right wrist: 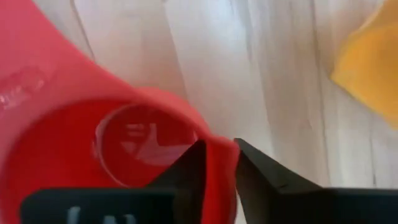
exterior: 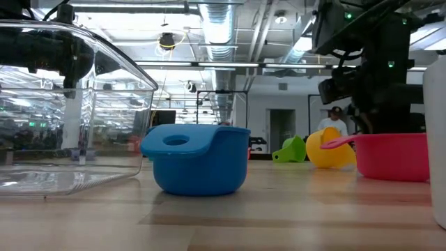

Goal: Nest measuring cups in basket
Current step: Put the red measuring cup into the transparent bin

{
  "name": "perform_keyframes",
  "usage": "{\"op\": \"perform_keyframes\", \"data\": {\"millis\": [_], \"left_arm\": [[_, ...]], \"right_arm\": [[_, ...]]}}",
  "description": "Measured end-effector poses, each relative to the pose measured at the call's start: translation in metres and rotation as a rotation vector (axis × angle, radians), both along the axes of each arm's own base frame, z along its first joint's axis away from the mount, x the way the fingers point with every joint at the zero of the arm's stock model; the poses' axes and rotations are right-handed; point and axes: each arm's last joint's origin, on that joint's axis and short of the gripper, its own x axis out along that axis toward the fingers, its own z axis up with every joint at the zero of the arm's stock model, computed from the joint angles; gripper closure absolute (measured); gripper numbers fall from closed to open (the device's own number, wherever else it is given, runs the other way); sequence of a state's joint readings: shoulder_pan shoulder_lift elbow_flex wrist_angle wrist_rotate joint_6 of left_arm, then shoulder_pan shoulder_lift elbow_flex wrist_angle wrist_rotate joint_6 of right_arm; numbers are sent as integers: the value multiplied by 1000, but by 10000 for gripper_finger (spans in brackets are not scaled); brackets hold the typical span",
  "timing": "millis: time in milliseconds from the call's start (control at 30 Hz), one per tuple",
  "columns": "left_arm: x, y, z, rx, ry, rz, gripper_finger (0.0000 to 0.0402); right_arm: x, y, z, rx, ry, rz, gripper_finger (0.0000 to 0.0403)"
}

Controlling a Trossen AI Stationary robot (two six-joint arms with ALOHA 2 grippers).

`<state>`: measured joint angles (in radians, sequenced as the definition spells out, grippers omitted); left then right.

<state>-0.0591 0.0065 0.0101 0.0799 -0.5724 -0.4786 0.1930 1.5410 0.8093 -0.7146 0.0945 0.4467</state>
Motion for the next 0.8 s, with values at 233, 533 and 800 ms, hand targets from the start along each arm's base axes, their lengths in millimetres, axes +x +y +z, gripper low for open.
{"op": "perform_keyframes", "data": {"millis": [233,533,800], "left_arm": [[0,0,0,0,0,0,356],[0,0,0,1,1,0,356],[1,0,-1,4,17,0,356]], "right_arm": [[16,-5,3,49,-154,-26,386],[22,-11,19,62,-223,-17,394],[64,-43,83,-57,-491,-5,396]]}}
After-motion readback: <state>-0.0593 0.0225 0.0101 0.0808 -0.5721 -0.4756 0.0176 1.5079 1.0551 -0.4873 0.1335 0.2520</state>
